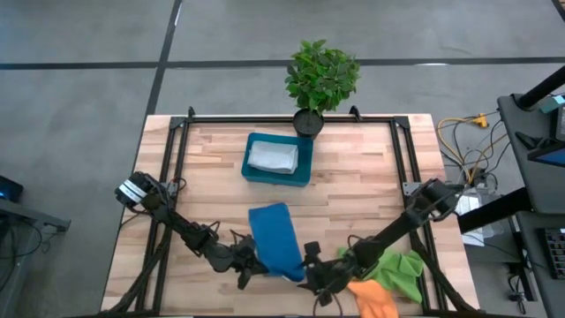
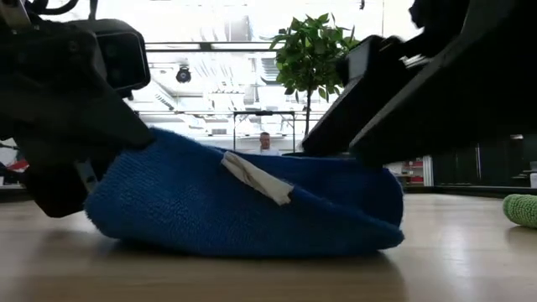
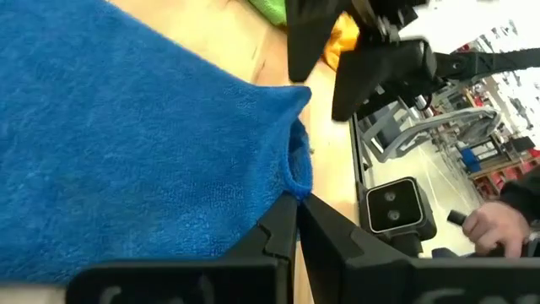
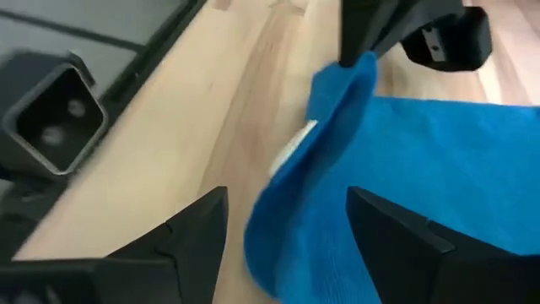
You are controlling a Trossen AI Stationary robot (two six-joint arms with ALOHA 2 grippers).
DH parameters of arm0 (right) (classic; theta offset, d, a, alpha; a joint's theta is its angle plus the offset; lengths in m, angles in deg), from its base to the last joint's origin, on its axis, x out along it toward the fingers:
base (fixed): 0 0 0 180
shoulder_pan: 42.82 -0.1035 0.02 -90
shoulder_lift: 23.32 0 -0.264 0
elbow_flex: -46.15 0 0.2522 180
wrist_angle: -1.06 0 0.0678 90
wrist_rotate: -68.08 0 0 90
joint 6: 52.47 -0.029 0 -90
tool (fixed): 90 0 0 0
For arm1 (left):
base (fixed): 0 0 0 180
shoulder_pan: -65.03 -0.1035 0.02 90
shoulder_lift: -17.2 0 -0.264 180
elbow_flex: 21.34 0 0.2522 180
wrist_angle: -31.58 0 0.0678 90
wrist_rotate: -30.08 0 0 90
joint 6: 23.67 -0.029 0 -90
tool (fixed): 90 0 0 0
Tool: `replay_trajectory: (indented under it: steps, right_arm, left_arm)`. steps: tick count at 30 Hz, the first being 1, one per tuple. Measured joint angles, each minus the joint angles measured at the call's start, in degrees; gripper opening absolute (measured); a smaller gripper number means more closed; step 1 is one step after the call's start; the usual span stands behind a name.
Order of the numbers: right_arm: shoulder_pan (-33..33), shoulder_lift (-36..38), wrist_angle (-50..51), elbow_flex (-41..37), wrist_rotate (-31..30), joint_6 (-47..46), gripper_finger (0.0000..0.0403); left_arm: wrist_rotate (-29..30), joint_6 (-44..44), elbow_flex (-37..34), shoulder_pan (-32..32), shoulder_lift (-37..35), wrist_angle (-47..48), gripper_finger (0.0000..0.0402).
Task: Fold microfiber towels
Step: Fold the blue microfiber towel
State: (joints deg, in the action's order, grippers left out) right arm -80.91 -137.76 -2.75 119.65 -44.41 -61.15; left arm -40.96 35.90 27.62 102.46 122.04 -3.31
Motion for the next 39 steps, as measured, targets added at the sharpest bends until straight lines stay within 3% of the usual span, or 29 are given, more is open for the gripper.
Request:
replay_trajectory:
  steps: [10, 17, 26, 39]
  right_arm:
    - [-0.1, -3.8, 11.1, 6.5, -2.6, 3.0, 0.0271]
    - [-0.9, -3.8, 18.5, 6.4, -6.6, 0.9, 0.0254]
    - [-2.5, -3.8, 18.7, 6.7, -6.5, 1.9, 0.0189]
    - [-2.6, -3.9, 16.0, 6.8, -6.1, 1.0, 0.0038]
  left_arm:
    - [0.0, 0.5, -0.5, -0.2, 0.0, -0.1, 0.0000]
    - [0.0, 0.6, -0.8, -0.3, 0.0, -0.2, 0.0000]
    - [0.0, 0.3, -0.8, -0.3, 0.0, -0.2, 0.0000]
    - [0.2, 0.2, -0.8, -0.3, 0.0, -0.4, 0.0000]
